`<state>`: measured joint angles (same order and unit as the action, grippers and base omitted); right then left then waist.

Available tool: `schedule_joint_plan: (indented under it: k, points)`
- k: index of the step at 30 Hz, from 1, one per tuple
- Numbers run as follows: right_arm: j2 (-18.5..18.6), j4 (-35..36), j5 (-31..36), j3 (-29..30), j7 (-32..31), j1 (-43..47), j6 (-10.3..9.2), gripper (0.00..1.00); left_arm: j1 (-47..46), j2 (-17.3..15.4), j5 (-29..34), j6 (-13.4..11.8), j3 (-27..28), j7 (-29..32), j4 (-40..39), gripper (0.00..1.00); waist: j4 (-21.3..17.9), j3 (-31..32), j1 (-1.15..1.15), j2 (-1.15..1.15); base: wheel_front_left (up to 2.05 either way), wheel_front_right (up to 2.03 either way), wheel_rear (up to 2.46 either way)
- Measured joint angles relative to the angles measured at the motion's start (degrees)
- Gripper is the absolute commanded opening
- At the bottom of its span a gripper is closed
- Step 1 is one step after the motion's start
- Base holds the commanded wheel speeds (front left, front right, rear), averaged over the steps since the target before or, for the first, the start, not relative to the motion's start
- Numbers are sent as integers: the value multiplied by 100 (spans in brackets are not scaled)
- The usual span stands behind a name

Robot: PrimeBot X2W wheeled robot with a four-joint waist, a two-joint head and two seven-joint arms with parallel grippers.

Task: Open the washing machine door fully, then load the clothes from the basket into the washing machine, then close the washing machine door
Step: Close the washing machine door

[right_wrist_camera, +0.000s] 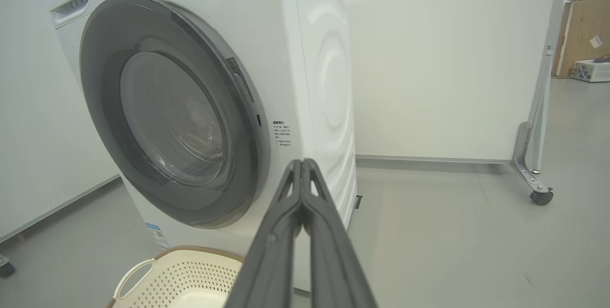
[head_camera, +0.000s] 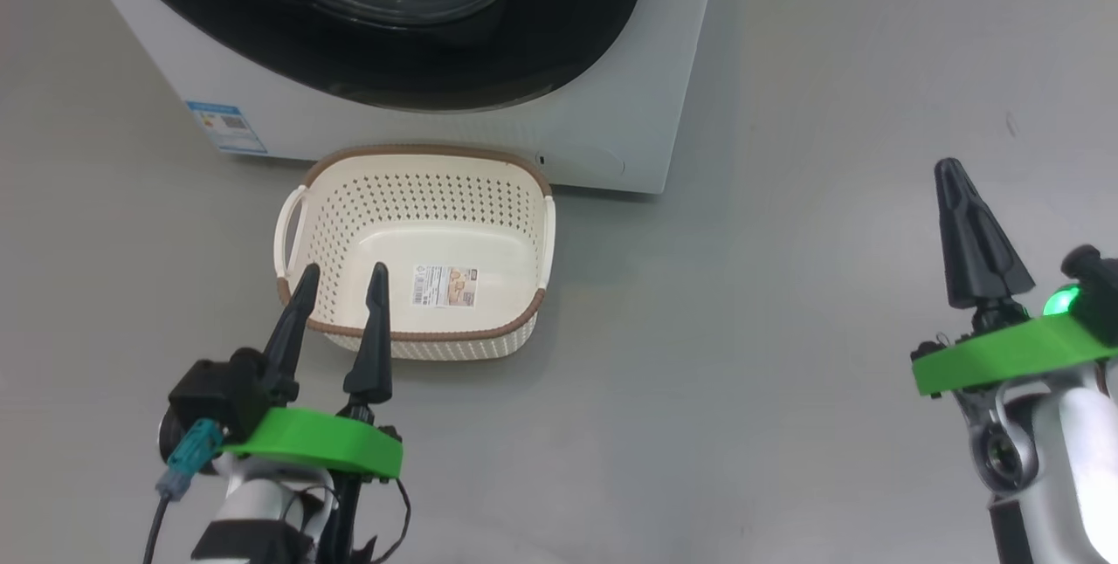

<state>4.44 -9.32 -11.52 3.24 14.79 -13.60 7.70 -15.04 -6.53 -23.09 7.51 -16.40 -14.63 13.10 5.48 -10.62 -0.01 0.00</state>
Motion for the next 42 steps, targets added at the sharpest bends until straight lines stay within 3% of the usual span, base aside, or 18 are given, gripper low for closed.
schedule_joint_plan:
  k: [7,20,21,22,42]
  points:
    - [-145,174,0,545,0,509,0,0,168,46,-2,0,212,0,135,100,-122,249,0,0,0,0,0]
    - [-179,225,-210,725,0,847,0,0,296,148,-1,0,322,0,213,100,-115,446,0,0,0,0,0]
    - [-180,224,-210,726,0,870,0,17,302,157,-1,0,323,0,213,100,-110,448,0,0,0,0,0]
    - [-182,224,-208,732,0,882,0,100,305,166,-1,0,323,0,214,100,-104,448,0,0,0,0,0]
    - [-190,210,-201,743,0,882,0,100,311,272,286,0,502,0,282,100,-42,468,0,0,0,0,0]
